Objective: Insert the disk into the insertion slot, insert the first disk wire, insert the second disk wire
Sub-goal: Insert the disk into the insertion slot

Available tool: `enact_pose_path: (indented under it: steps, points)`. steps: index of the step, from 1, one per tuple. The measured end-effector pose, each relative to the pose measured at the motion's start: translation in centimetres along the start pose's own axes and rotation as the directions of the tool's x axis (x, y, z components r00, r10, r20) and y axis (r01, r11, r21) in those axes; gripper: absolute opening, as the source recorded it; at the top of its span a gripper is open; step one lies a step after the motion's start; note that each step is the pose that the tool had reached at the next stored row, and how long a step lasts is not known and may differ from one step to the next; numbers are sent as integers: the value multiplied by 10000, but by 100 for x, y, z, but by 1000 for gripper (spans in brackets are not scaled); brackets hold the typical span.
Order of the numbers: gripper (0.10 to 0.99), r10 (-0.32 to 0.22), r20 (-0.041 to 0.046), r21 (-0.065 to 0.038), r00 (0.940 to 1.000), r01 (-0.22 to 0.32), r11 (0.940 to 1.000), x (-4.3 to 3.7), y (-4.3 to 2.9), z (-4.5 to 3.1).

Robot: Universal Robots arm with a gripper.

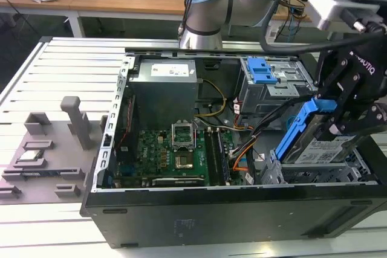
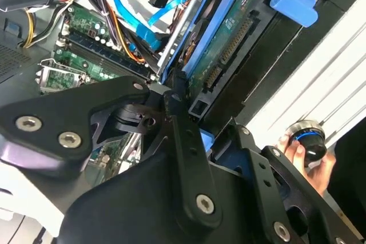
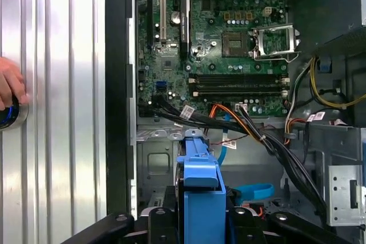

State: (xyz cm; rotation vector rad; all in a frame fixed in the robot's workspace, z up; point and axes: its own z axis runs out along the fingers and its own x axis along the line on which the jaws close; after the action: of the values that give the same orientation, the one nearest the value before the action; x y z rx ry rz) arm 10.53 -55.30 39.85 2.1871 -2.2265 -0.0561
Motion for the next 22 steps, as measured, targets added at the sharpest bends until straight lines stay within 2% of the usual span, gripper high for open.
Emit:
enact_pose_path:
  steps: [3,7,8,9,11,12,17,22]
  points:
    - [365,1,-1,0,10000,-1,10000,2,-5,132]
    - [365,1,-26,1,10000,-1,10000,3,-5,140]
    - [376,1,-24,1,10000,-1,10000,2,-5,141]
    - [439,2,-28,0,10000,-2,10000,2,-5,142]
    - [439,2,-36,0,10000,-2,10000,2,-5,142]
    - [427,3,-40,0,10000,-3,10000,2,-5,142]
    - [114,3,-63,1,10000,-3,10000,2,-5,142]
    - [106,4,-82,2,10000,-4,10000,2,-5,142]
